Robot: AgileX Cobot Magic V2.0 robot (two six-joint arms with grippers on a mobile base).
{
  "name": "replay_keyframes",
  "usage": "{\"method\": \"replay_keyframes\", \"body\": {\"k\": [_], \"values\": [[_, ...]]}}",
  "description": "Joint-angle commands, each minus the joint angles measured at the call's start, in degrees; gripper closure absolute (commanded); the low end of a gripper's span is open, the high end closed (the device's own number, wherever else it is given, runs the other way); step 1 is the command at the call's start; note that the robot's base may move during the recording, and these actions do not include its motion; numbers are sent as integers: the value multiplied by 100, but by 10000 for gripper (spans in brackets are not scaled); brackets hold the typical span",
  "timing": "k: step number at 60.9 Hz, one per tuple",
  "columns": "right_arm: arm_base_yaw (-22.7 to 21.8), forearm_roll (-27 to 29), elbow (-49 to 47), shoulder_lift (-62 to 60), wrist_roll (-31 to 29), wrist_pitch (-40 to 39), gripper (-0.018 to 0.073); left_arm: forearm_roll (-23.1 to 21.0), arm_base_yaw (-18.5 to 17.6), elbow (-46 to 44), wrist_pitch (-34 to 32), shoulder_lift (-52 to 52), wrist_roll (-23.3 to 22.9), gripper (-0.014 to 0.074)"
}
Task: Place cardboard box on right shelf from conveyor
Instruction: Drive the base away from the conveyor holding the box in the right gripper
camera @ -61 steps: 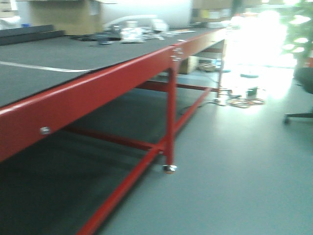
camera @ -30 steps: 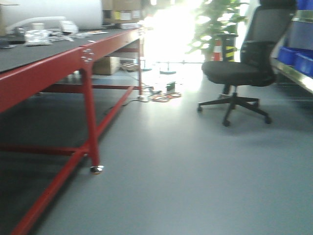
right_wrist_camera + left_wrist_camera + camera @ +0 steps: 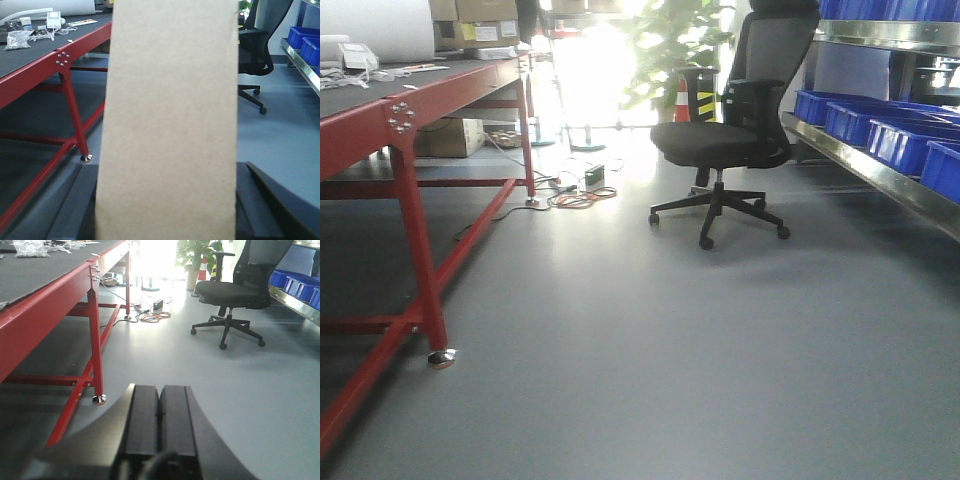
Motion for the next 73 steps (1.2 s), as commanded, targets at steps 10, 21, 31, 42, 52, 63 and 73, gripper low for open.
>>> {"method": "replay_keyframes", "body": {"k": [10,21,31,42,52,63,73], "values": [[-25,-24,-148,87,-54,-584,430,-34,-3,47,-487,-93,1,712],[-25,-24,-148,87,-54,-584,430,-34,-3,57,-487,-93,1,713],[-25,-24,-148,87,-54,-584,430,-34,-3,57,-487,-93,1,713],[-25,-24,-148,87,-54,-584,430,-34,-3,57,-487,-93,1,713],[-25,-24,-148,87,-54,-584,430,-34,-3,57,-487,-93,1,713],[-25,-24,-148,87,-54,-584,430,-34,-3,57,-487,-93,1,713],[-25,-24,-148,87,-54,-584,430,-34,-3,57,-487,-93,1,713]]}}
